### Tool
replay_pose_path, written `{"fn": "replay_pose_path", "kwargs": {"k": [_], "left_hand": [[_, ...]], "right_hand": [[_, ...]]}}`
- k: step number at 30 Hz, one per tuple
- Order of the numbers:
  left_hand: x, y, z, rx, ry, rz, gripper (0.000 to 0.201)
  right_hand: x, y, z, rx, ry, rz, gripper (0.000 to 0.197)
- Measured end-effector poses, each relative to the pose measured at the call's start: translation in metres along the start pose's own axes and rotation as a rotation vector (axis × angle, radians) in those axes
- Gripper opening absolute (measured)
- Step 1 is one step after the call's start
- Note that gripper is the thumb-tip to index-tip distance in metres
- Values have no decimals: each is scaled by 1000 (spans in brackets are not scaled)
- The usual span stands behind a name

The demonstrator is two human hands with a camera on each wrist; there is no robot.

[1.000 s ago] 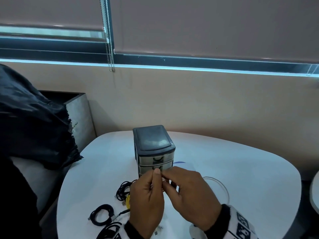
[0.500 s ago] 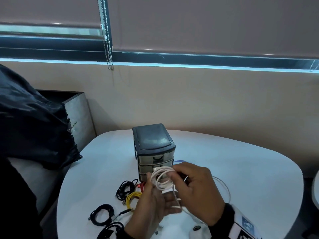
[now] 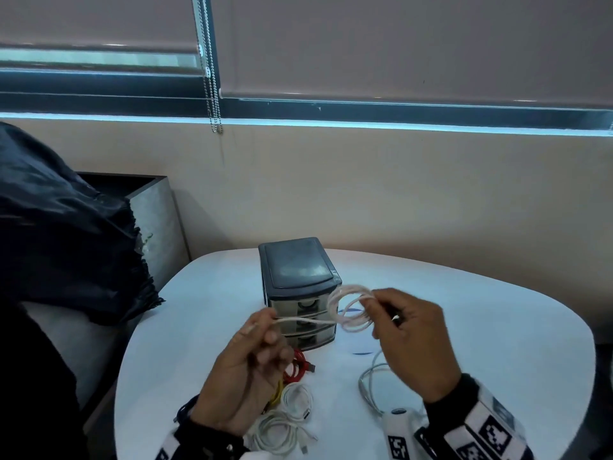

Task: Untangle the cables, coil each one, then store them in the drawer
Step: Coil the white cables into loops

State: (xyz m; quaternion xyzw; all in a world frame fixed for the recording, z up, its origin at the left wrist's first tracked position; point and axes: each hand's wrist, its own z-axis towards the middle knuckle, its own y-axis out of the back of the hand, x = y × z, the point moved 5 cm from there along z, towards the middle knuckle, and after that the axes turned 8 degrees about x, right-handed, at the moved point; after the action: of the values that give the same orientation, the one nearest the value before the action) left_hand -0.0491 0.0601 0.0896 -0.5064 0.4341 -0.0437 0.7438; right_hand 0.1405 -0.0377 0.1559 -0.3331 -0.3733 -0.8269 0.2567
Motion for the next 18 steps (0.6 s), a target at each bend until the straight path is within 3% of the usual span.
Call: {"fn": "replay_pose_path", "kwargs": {"k": [2, 4, 6, 9, 10, 12, 14, 18], "left_hand": [[-7, -6, 1, 18, -46, -128, 57], [-9, -11, 4, -2, -52, -68, 63], [-13, -14, 7, -62, -68, 219, 50], [-17, -13, 9, -148, -115, 829, 20], [-15, -17, 9, -99, -112, 935, 14], [-7, -24, 5, 38, -73, 1047, 35], [-4, -28, 0, 95, -32, 1083, 42], [-2, -32, -4, 172, -23, 1112, 22]], "right_hand": [[0, -14, -8, 91, 4, -11, 16], [2, -22, -14, 151, 1, 17, 14], [6, -27, -18, 216, -4, 86, 12], [16, -31, -23, 309, -26, 197, 14], [20, -33, -23, 328, -28, 213, 14], [25, -33, -21, 324, -24, 210, 15], [24, -31, -18, 300, -30, 197, 20], [22, -31, -18, 302, -74, 206, 18]]}}
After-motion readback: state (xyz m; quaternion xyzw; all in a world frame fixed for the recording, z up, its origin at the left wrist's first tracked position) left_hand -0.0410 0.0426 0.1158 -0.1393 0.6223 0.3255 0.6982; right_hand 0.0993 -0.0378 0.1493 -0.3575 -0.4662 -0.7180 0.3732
